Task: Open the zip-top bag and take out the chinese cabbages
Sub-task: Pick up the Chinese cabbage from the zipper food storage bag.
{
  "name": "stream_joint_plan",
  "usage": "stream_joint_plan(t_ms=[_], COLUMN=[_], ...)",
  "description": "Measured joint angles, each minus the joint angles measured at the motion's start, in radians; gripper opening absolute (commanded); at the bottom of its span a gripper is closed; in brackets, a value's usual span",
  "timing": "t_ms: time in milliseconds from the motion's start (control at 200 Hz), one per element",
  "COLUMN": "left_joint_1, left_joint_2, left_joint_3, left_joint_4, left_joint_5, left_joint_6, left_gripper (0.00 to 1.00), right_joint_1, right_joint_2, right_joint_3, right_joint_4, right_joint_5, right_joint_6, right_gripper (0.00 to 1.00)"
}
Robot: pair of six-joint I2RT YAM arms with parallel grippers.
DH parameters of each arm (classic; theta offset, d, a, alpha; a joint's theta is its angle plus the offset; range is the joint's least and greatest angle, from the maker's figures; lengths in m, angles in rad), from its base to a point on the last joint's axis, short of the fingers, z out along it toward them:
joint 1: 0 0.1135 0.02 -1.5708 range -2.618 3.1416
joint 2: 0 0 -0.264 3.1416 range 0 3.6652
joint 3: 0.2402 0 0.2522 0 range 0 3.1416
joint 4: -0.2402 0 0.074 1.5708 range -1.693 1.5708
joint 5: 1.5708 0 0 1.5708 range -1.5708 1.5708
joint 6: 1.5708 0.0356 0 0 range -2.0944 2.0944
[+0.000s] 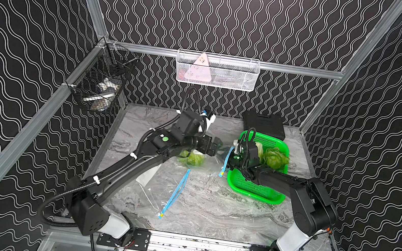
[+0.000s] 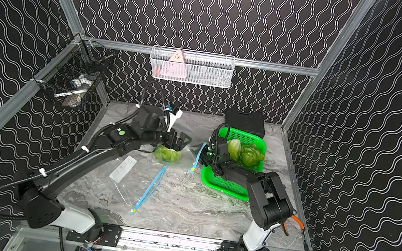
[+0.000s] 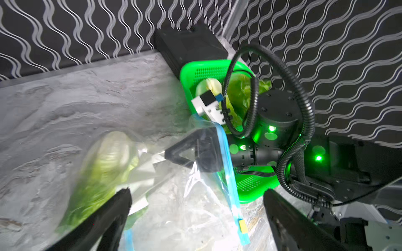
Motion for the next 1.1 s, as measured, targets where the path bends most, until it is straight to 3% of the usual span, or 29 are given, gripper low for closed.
stream_joint_plan(t_ms=[170,315,480,711,891,1101], left_joint_1=[0.24,0.32,0.36,0.381,0.381,0.369], left_joint_2=[-0.016,0.066,0.209,0.417,0.472,0.483], left_joint_3=[-0.187,-0.294,-0.325,-0.226,-0.243,-0.272], left_joint_4=[0.064,0.129,0.243,0.309,0.356,0.419], left_joint_5=[-0.032,-0.023,0.009,0.041,0.083,0.116], left_joint_6=[-0.103,-0.184,-0.241,-0.253,-0.254,-0.257], left_gripper=[0.99,0.99,0.99,0.86,0.7,0.61], right_joint_1=[-0.008,-0.01,-0.01,-0.038,-0.032,-0.033], right_joint_2=[0.005,0.021,0.054,0.072,0.052,0.025], right_joint_3=[0.018,0.048,0.097,0.132,0.13,0.094], right_joint_4=[-0.004,-0.027,-0.076,-0.138,-0.155,-0.21], right_joint_5=[-0.045,-0.112,-0.192,-0.261,-0.329,-0.383], right_joint_6=[-0.038,-0.097,-0.164,-0.206,-0.243,-0.331], right_gripper=[0.4,0.4,0.41,0.42,0.44,0.43])
